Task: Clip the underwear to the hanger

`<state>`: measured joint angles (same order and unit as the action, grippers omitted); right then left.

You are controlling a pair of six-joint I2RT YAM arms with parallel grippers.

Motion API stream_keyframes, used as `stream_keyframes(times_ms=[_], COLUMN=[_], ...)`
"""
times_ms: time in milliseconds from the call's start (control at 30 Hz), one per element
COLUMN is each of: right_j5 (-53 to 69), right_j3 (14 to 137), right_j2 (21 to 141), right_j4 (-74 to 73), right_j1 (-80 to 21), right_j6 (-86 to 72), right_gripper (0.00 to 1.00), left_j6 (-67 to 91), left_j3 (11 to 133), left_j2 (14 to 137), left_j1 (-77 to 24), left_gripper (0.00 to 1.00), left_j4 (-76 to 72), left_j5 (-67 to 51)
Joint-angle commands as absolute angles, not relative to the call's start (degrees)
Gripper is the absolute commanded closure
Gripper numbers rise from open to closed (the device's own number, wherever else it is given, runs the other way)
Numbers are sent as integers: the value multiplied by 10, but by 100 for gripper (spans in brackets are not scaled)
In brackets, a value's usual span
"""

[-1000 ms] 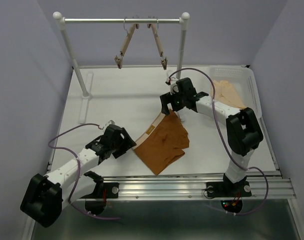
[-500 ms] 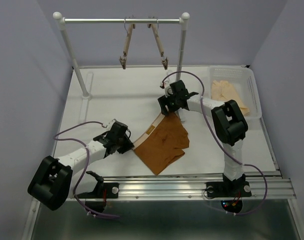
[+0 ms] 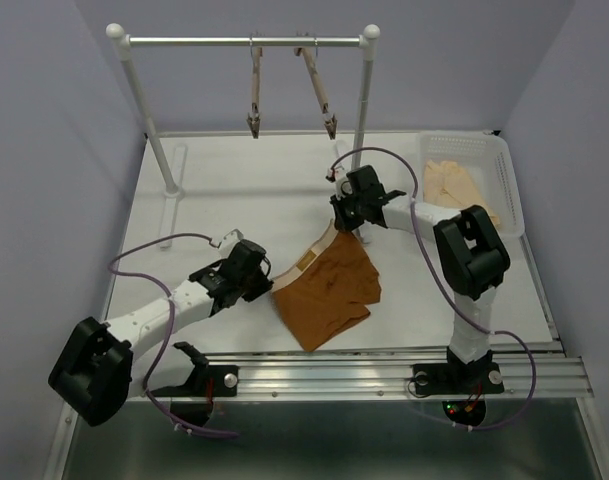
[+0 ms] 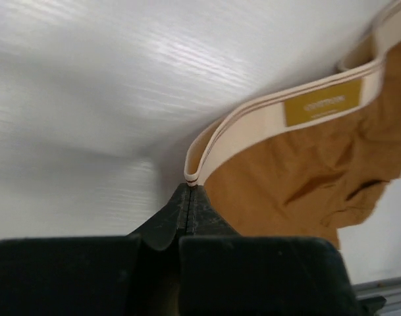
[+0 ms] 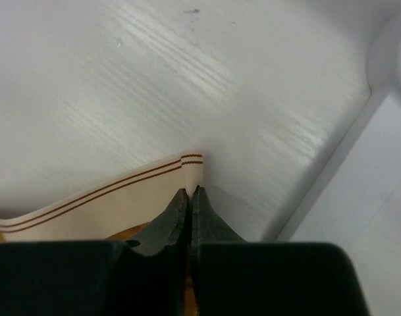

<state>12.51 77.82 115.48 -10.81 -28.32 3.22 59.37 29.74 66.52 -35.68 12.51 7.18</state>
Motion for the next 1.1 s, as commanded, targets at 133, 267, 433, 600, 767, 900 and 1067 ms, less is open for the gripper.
stream_keyframes(times_ms=[133,267,433,600,767,900,1067], right_j5=[118,70,12,-39,-113,-153,-119], right_j3=[658,607,587,603,620,638,645], right_j2=[923,819,719,634,578,550,558], right_j4=[-8,20,9,-29,-47,-91,-120], right_j1=[-283,-283,-283,-283,-283,-283,-283], right_j6=[20,7,4,19,26,35,29], right_gripper=[99,99,99,99,99,98,96], left_j6=[558,536,514,453,417,422,585], left_j3=[406,438,500,556,617,635,599], left_j2=[553,544,532,539,581,592,564], left_j1=[-488,-565,-661,-769,-851,-879,-881], left_gripper=[100,100,100,100,100,100,100], left_j4=[131,141,145,111,126,131,204], left_j5=[199,238,307,357,404,424,488])
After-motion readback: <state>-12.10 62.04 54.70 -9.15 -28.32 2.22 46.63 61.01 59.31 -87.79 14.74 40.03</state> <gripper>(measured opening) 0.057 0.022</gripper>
